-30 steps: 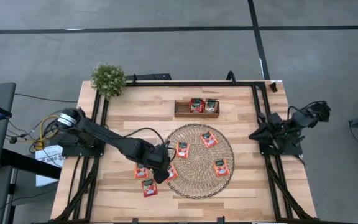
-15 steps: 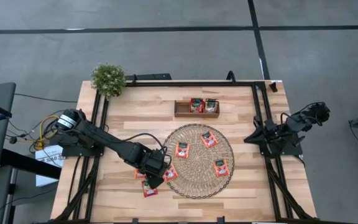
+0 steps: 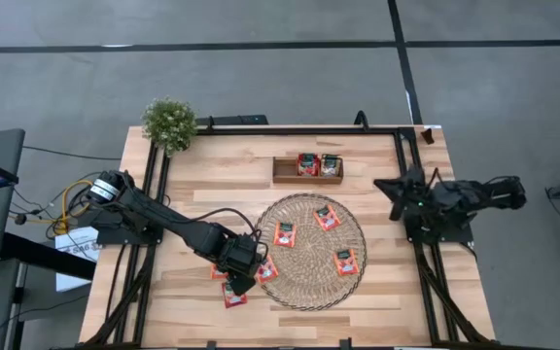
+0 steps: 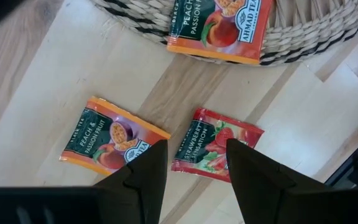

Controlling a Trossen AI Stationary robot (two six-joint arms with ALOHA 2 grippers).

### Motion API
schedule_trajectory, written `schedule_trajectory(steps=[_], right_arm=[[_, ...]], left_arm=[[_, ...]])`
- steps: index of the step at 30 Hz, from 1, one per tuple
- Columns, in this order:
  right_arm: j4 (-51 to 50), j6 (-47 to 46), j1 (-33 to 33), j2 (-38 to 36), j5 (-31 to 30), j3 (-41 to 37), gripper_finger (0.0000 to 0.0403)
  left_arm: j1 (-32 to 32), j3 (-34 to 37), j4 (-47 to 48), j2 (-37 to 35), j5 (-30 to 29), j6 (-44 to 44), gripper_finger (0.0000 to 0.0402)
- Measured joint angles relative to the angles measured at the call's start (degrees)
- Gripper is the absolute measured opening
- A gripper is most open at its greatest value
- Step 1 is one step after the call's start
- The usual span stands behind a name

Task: Pick & Place Tea
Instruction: Put the red tea bag into the middle section of the wooden organizer

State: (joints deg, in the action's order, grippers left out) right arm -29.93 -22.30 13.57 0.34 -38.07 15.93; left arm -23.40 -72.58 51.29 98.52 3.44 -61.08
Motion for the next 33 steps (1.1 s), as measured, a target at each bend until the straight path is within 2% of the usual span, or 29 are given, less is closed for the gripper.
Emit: schedule_trajectory(steps=[11,18,23,33], right_arm=[[0.4,0.3,-10.2,0.0,1.2,-2.8,0.0012],[0.6,1.8,-14.5,0.0,7.8,-2.8,0.0012],[0.6,1.9,-16.1,0.0,8.2,-2.8,0.0012],[1.3,3.4,-16.4,0.0,11.1,-2.8,0.0012]], left_arm=[[0.0,0.0,0.2,0.0,0.7,1.1,0.0156],[0.0,0.0,0.0,0.9,1.2,3.9,0.0156],[0.0,0.1,-2.0,4.8,5.0,5.2,0.0156],[0.0,0.1,-1.8,6.4,1.8,5.4,0.0156]])
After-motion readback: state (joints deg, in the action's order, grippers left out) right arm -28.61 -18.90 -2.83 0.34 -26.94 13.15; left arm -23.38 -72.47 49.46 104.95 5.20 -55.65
